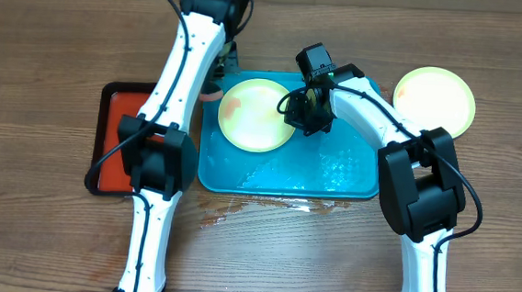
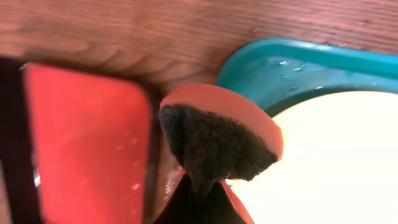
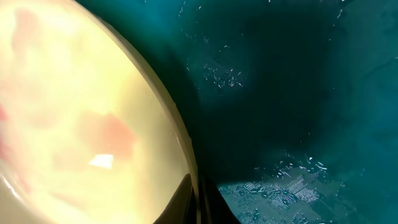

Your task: Clean dirty plates on tray and stack at the side

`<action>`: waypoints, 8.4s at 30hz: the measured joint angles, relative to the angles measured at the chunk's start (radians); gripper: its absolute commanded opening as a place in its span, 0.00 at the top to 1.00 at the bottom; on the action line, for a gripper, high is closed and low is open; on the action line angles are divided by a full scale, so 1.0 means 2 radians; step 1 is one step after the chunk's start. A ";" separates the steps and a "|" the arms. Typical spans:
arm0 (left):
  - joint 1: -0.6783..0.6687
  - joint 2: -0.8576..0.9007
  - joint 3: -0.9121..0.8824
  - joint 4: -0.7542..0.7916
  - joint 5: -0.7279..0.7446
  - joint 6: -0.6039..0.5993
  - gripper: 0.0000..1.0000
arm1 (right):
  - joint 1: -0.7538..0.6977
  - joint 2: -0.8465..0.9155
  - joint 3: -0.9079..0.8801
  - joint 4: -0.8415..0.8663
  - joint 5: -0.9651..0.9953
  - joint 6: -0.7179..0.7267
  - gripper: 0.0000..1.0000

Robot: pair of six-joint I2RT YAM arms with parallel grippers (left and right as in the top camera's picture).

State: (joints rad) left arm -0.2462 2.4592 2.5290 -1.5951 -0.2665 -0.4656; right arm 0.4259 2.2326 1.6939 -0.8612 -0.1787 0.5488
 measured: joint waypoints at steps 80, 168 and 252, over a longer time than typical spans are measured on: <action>0.229 -0.182 -0.070 0.044 0.117 0.061 0.00 | 0.025 -0.046 0.052 -0.063 0.126 -0.106 0.96; 0.232 -0.181 -0.068 0.046 0.119 0.061 0.00 | -0.432 -0.052 0.005 -0.047 -0.046 -0.208 0.00; 0.231 -0.181 -0.069 0.046 0.121 0.061 0.00 | -0.160 -1.109 -0.787 0.344 -0.031 -0.260 0.00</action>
State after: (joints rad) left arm 0.2165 2.0972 2.3913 -1.5036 -0.0254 -0.3443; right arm 0.1066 0.0147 0.1192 -0.1734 -0.2417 0.0284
